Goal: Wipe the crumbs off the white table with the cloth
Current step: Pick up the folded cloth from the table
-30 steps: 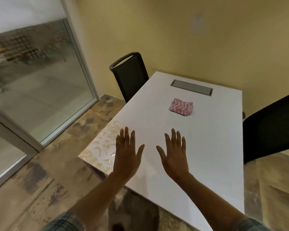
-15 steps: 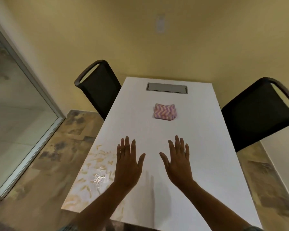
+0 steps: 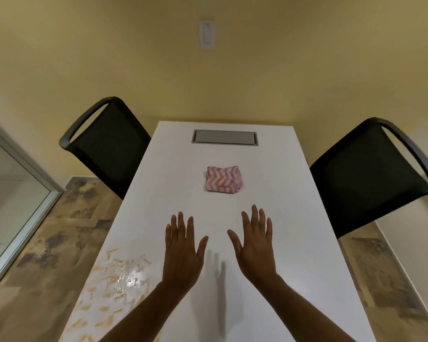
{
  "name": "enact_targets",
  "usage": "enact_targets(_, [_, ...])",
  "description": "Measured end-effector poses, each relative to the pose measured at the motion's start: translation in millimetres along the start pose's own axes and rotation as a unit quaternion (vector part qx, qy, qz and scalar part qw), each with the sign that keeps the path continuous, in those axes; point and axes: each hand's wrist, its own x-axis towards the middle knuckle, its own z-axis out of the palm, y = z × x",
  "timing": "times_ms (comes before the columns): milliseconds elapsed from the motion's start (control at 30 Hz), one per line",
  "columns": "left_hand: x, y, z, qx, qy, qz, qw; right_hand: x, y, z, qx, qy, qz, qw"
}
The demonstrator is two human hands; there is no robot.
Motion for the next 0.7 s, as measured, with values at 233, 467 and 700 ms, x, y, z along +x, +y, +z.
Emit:
enact_targets(233, [61, 18, 22, -0.008, 0.006, -0.017, 1.000, 52, 36, 27, -0.003, -0.026, -0.003, 1.000])
enact_targets(467, [130, 1, 59, -0.009, -0.027, -0.003, 1.000, 108, 47, 68, -0.012, -0.023, 0.011, 1.000])
enact_targets(700, [194, -24, 103, -0.021, -0.044, -0.020, 0.999, 171, 50, 108, 0.014, -0.024, 0.035, 0.999])
